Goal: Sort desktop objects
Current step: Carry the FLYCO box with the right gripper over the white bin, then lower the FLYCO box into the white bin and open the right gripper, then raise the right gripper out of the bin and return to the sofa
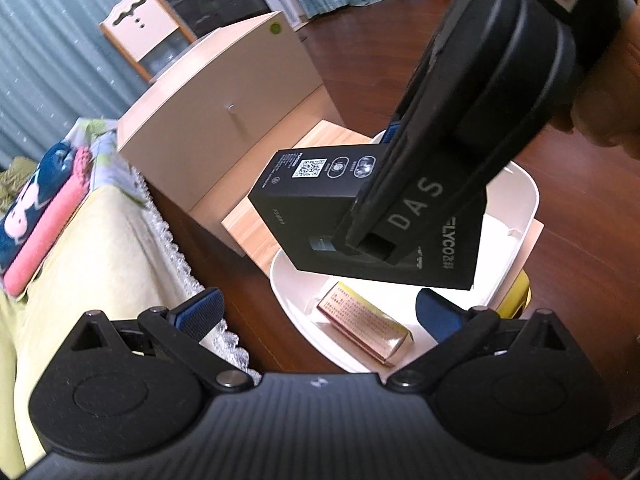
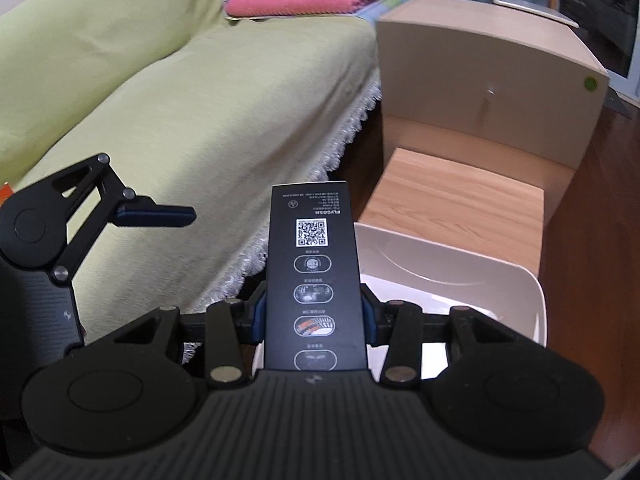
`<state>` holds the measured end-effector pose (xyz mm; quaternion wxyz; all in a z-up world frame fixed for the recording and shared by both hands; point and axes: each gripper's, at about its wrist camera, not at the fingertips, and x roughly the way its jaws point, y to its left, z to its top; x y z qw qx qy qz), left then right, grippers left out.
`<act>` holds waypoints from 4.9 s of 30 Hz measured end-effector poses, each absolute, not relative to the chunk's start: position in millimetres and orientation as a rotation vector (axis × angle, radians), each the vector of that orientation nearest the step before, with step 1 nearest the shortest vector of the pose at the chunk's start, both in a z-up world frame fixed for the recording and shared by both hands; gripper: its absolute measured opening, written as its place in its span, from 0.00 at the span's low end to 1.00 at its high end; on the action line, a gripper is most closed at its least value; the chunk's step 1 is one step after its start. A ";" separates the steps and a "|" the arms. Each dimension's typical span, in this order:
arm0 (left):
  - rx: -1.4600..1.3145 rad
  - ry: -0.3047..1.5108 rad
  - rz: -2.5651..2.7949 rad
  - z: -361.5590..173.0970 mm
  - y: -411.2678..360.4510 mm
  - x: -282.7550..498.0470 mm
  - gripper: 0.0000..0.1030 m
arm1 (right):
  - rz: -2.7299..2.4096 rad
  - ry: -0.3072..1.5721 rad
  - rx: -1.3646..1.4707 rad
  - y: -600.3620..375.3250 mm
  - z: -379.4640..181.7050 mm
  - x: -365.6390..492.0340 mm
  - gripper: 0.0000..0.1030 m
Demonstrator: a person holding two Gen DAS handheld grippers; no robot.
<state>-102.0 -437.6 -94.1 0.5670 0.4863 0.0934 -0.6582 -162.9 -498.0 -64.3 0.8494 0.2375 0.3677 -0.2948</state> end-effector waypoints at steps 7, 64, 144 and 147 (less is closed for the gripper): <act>1.175 0.215 -1.577 -112.7 -452.1 -101.7 1.00 | -0.664 0.787 0.541 -507.9 -80.2 -178.0 0.38; 1.410 0.104 -1.517 -194.8 -473.5 -94.5 1.00 | -0.802 0.873 0.966 -577.4 -240.0 -152.3 0.42; 1.343 -0.014 -1.402 -132.8 -461.1 -83.5 1.00 | -0.594 0.816 0.448 -559.5 -132.1 -200.2 0.55; 1.295 -0.001 -1.347 -105.7 -450.3 -71.8 1.00 | -0.592 0.768 0.445 -556.1 -110.3 -193.7 0.55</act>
